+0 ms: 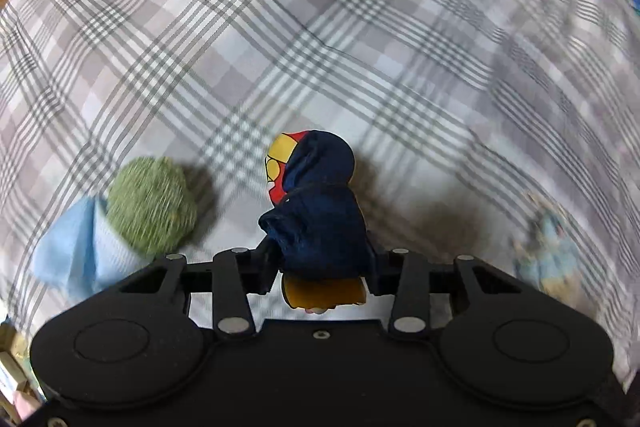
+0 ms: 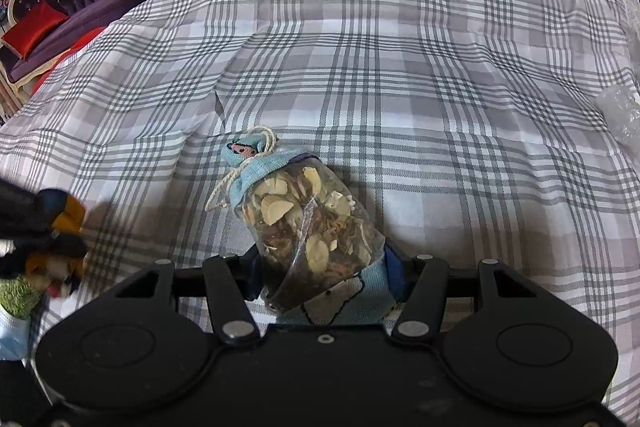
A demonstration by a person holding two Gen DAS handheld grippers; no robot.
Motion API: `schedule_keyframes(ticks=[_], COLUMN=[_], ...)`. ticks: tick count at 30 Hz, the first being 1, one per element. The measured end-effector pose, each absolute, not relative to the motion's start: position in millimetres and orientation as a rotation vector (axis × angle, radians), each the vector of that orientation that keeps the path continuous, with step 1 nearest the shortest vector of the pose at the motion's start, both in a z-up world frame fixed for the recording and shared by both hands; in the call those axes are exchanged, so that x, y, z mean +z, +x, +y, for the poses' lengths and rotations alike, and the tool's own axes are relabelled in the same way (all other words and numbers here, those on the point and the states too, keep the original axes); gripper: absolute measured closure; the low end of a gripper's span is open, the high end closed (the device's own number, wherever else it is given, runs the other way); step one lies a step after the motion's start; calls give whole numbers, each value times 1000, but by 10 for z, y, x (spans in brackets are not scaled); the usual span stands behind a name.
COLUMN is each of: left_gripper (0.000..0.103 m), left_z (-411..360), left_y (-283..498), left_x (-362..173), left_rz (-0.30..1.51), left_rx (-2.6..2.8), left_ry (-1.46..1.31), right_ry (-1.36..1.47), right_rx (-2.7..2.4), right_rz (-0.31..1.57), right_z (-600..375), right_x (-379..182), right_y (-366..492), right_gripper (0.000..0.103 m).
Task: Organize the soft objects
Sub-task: 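Carry the sachet and plush to the gold tray and release both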
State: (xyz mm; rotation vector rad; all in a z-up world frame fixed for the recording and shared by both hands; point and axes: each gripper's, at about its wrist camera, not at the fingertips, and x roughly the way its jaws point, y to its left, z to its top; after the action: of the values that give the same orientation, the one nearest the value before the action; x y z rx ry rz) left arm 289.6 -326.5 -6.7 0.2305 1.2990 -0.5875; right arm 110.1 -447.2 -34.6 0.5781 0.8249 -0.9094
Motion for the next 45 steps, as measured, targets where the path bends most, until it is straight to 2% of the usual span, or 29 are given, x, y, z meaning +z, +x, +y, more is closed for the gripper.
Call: schedule_keyframes(ticks=[11,14,24,33,45], left_gripper=[61,61,61,61,61], left_z=[-2180,-1786,-724,9,710], left_y=[2118,1947,1559,1456,1868], left_x=[624,702,690,544,385], left_rz=[1279,1274,1255,1268,1265], left_rx=[-674,-657,-525,-430,-282], left_ry=[237,220,172,63,-72], right_ry=[553,556,394,340,332], right_rx=[-920,-907,-801,-518,-132], right_rz=[675,632,658,776,995], right_z=[-4396,-4371,-3953,-3220,-1955], right_x=[-83,39,721,969,541], right_y=[856,663,-2,-410,55], right_gripper=[47,47,47,46,46])
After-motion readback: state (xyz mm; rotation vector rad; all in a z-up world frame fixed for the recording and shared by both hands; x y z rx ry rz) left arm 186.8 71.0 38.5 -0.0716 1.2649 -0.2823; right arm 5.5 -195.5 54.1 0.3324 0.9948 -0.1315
